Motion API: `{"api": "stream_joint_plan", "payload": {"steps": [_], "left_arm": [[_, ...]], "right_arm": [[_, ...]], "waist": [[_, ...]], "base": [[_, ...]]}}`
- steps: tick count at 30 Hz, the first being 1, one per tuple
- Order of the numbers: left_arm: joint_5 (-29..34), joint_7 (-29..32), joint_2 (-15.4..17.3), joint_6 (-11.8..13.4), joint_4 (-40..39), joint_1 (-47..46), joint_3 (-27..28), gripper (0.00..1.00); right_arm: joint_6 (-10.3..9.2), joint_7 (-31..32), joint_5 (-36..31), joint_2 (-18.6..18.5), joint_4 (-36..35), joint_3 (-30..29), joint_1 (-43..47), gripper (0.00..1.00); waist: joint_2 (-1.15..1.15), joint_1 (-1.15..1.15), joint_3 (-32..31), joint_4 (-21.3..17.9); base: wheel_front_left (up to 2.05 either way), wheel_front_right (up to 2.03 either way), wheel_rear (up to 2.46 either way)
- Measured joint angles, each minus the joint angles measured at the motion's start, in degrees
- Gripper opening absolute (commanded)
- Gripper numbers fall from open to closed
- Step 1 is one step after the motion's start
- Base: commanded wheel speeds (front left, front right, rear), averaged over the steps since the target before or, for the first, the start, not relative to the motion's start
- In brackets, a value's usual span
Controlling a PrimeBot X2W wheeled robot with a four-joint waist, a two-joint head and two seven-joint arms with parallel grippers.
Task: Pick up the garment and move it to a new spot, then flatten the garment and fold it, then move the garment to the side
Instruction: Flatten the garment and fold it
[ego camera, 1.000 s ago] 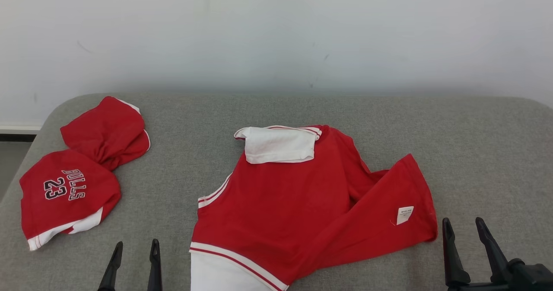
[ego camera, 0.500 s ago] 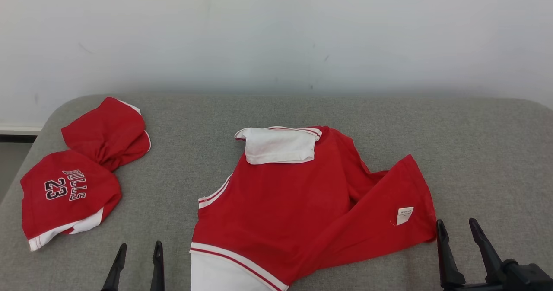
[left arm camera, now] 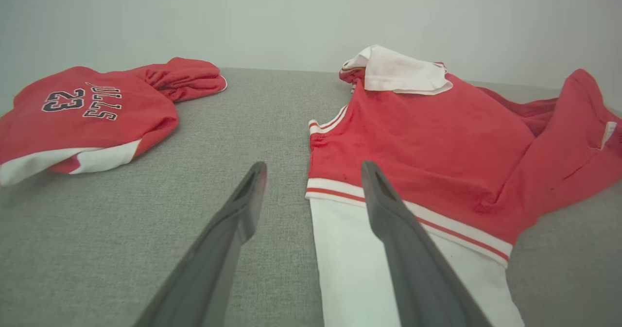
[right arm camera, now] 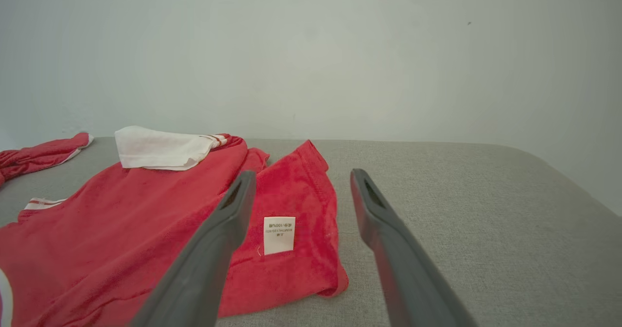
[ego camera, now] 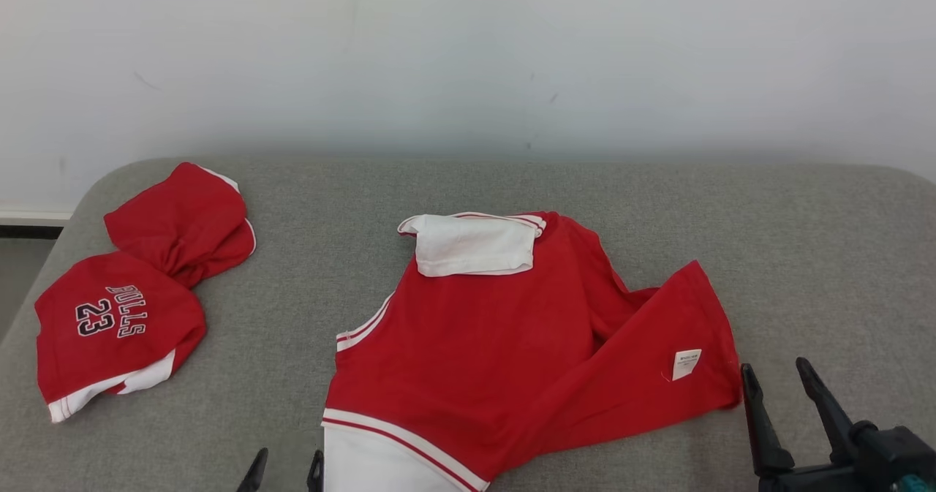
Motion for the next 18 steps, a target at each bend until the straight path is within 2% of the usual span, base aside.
{"api": "stream_joint_plan", "payload": {"steps": [9,18], "left_arm": [[-4.1,1.6,1.1,-0.3,7.3,-0.2,-6.1,1.00],[-8.1,0.8,1.9,-0.3,16.1,-3.5,-11.6,1.00]], "right_arm": [[0.00,4.9,1.1,-4.4,7.1,1.5,-4.8,1.00],[0.00,5.8,4.6,-7.5,17.3,6.0,-11.7,1.00]], "waist": [[0.00,0.00,1.7,0.3],[0.00,0.00,3.8,0.7]], "base": [[0.00,0.00,0.00],[0.00,0.00,0.00]]}}
